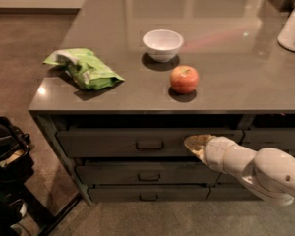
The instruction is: Close top drawer
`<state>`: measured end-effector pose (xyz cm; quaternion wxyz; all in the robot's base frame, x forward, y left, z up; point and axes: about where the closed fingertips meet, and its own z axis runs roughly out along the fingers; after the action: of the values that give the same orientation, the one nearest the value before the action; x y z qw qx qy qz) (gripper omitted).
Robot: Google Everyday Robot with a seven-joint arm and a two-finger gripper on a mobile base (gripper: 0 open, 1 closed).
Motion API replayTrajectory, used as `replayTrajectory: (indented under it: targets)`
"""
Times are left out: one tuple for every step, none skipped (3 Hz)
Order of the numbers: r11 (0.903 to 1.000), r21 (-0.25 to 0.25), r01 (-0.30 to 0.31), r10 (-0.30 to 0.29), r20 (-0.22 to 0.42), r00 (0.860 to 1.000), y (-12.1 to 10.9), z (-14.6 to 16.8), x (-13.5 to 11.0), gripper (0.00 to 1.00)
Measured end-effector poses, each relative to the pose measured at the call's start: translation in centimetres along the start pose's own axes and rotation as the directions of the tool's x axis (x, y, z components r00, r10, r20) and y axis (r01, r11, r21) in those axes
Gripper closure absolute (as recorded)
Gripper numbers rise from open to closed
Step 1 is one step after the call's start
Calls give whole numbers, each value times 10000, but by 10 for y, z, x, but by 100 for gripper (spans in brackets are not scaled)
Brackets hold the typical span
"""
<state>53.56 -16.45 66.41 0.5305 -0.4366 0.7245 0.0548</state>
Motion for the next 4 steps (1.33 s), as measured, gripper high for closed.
replayTrajectory:
  targets:
    - [10000, 0, 0, 0, 0, 10000, 1, 0, 0, 100]
    - [9987, -104, -504, 502, -196, 9985, 11, -21, 12, 100]
    - [9873, 487, -1511, 1544, -739, 9852, 41, -71, 8, 100]
    - [9831, 680, -1702, 1766, -1023, 9790, 61, -93, 19, 81]
